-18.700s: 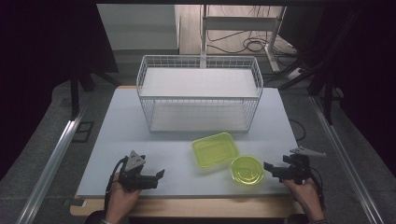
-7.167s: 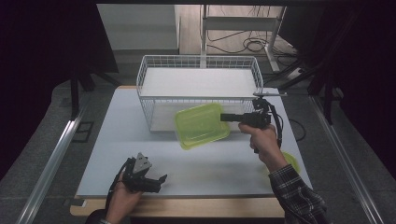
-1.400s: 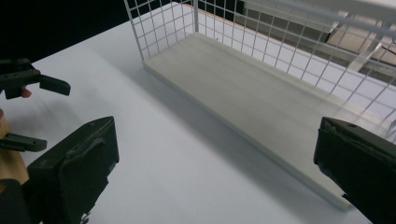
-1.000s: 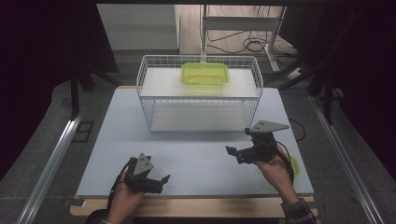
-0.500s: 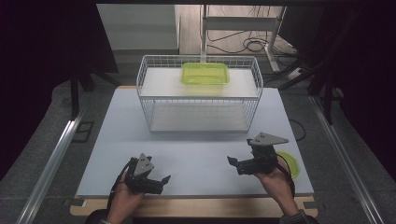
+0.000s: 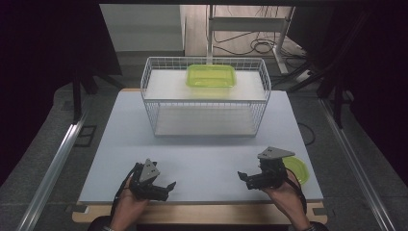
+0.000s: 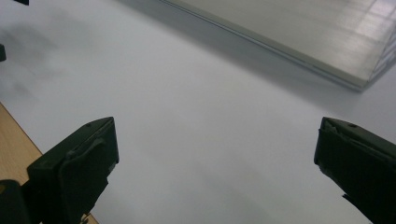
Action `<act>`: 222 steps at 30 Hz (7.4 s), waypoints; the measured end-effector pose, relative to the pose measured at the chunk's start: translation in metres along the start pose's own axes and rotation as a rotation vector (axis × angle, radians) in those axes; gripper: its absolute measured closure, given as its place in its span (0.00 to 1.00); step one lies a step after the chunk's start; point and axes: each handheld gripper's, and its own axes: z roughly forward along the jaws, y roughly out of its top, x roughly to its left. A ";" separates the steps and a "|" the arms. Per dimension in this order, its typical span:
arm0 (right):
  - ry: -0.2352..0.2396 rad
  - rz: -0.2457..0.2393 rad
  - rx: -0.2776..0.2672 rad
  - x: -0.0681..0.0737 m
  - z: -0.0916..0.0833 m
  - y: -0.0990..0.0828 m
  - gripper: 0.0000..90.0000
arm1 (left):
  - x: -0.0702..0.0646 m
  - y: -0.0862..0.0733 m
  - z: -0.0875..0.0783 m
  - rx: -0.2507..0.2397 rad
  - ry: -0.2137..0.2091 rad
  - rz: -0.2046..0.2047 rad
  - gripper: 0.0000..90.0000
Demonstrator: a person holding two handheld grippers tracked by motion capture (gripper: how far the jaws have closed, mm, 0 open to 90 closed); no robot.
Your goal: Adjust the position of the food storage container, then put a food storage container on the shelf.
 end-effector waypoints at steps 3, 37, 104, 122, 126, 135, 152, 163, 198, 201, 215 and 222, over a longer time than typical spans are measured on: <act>-0.005 0.061 -0.001 -0.007 -0.004 0.000 0.06 | 0.000 0.000 0.000 0.003 -0.002 0.004 0.04; -0.391 0.252 0.023 -0.109 -0.091 -0.071 0.99 | -0.002 0.000 0.002 0.019 0.005 0.016 0.04; -0.008 0.251 0.144 -0.040 -0.010 -0.059 0.98 | -0.005 0.000 0.006 0.050 -0.003 0.034 0.04; 0.110 0.211 0.135 -0.019 0.031 -0.033 0.97 | -0.005 0.000 0.008 0.058 -0.002 0.038 0.04; 0.134 0.197 0.134 -0.013 0.041 -0.027 0.96 | -0.005 0.000 0.008 0.057 -0.001 0.038 0.04; 0.175 0.163 0.136 0.001 0.060 -0.013 0.96 | -0.005 0.000 0.008 0.057 -0.003 0.039 0.04; 0.105 0.086 0.106 -0.001 0.053 -0.007 0.92 | -0.006 0.000 0.007 0.057 -0.006 0.043 0.04; 0.054 -0.018 0.051 -0.008 0.020 -0.017 0.45 | -0.007 0.001 0.007 0.072 0.006 0.038 0.03; 0.210 0.148 0.052 -0.001 0.026 0.002 0.30 | -0.010 0.000 0.010 0.083 0.009 0.069 0.03; 0.242 0.185 0.052 -0.003 0.029 0.004 0.35 | -0.010 0.000 0.010 0.085 0.009 0.070 0.03; 0.361 0.323 0.114 -0.011 0.062 0.019 0.67 | -0.010 0.000 0.010 0.094 0.011 0.080 0.03; 0.445 0.392 0.141 -0.017 0.066 0.018 0.87 | -0.011 0.000 0.011 0.097 0.010 0.084 0.03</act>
